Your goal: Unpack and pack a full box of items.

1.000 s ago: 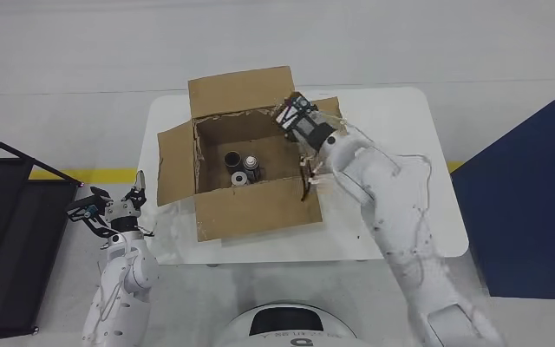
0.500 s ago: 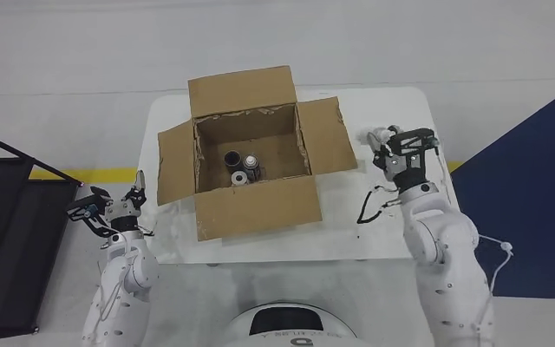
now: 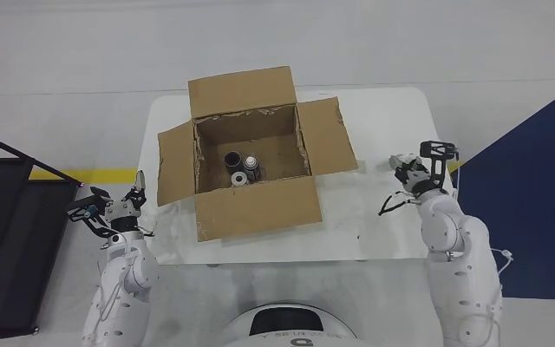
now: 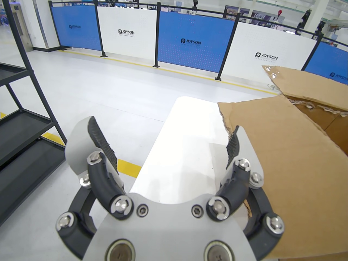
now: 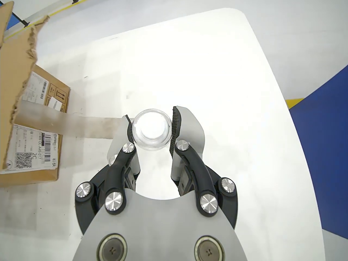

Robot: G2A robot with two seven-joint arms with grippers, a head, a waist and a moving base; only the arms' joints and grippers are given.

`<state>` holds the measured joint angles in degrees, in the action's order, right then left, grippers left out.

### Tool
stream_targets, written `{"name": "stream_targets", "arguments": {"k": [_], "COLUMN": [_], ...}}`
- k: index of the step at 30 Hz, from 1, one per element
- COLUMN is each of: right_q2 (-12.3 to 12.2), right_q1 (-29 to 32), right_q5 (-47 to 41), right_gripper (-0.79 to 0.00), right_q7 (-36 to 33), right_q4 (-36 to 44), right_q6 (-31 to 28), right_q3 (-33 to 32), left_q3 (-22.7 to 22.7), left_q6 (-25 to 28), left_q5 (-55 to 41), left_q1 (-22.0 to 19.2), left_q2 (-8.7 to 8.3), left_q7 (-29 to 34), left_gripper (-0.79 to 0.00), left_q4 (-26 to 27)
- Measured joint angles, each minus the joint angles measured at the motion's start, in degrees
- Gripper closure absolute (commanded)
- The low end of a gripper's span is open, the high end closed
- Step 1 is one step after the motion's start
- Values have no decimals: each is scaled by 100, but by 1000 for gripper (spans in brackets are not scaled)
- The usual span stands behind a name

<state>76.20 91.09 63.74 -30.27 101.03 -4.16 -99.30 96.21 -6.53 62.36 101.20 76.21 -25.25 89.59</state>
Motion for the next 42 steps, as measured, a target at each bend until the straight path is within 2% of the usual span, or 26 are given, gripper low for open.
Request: {"name": "stream_targets", "arguments": {"k": [9, 11, 12, 13, 16, 20, 21, 22, 23, 30, 36, 39, 42], "right_q2": [-54, -65, -69, -74, -90, -102, -104, -107, -110, -123, -119, -121, -143], "right_q1": [-269, -331, -372, -432, -578, -710, -717, -719, -717, -521, -163, 127, 231], "right_q5": [98, 150, 194, 253, 492, 710, 736, 763, 778, 846, 922, 1001, 1109], "right_gripper": [0, -40, -95, -117, -139, -348, -446, -720, -785, -785, -785, -785, -785], "right_q7": [-564, -693, -753, -827, -1067, -1303, -1330, -1362, -1380, -1297, -684, -110, 251], "right_q4": [-154, -179, -194, -220, -287, -284, -267, -240, -219, 94, 740, 1305, 1782], "right_q6": [213, 264, 297, 322, 418, 530, 542, 538, 534, 599, 741, 456, -92], "right_q3": [-25, 6, 32, 70, 187, 326, 348, 374, 389, 423, 402, 510, 699], "left_q3": [0, 0, 0, 0, 0, 0, 0, 0, 0, 0, 0, 0, 0], "left_q6": [0, 0, 0, 0, 0, 0, 0, 0, 0, 0, 0, 0, 0], "left_q5": [0, 0, 0, 0, 0, 0, 0, 0, 0, 0, 0, 0, 0], "left_q1": [0, 0, 0, 0, 0, 0, 0, 0, 0, 0, 0, 0, 0], "left_q2": [0, 0, 0, 0, 0, 0, 0, 0, 0, 0, 0, 0, 0], "left_q7": [0, 0, 0, 0, 0, 0, 0, 0, 0, 0, 0, 0, 0], "left_gripper": [-785, -785, -785, -785, -785, -785, -785, -785, -785, -785, -785, -785, -785], "left_q4": [0, 0, 0, 0, 0, 0, 0, 0, 0, 0, 0, 0, 0]}}
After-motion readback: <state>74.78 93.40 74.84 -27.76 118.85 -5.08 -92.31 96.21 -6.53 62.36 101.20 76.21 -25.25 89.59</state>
